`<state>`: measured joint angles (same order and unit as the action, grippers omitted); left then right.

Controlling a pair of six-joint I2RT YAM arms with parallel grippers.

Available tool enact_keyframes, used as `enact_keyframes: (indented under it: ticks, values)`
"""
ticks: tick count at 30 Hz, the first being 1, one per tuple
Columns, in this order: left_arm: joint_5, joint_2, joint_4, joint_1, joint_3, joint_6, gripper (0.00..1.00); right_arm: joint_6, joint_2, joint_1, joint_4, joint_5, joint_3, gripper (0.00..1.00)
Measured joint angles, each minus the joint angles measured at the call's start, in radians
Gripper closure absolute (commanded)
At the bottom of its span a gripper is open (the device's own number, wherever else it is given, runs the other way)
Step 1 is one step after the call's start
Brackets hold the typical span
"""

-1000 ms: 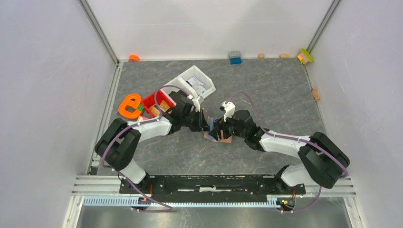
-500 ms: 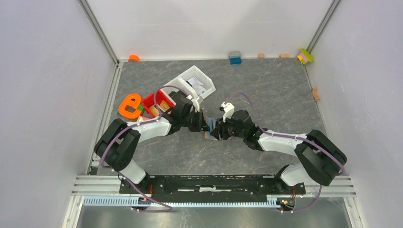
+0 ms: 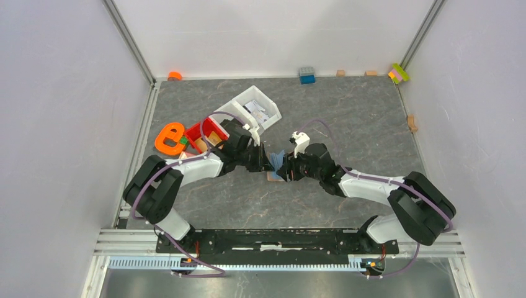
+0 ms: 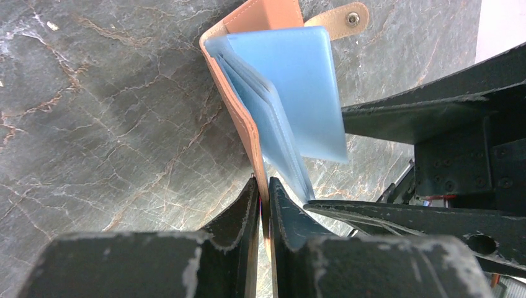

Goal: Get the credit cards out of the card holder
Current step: Open the card holder at the center of the board.

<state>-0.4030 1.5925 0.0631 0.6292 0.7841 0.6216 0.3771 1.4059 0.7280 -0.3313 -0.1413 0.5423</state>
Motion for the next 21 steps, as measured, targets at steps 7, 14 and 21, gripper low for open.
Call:
enact_keyframes:
  ticks: [7,14,21]
  values:
    - [0.0,0.0,-0.002,0.0,0.0,0.0,0.84,0.0,-0.019,-0.016,0.007,0.014,0.0,0.36]
    - [0.0,0.0,-0.004,0.0,0.0,0.0,0.84,0.0,-0.043,-0.019,0.005,0.021,-0.013,0.29]
    - [-0.001,0.002,-0.005,0.0,0.0,0.0,0.84,-0.001,-0.074,-0.029,0.016,0.064,-0.019,0.3]
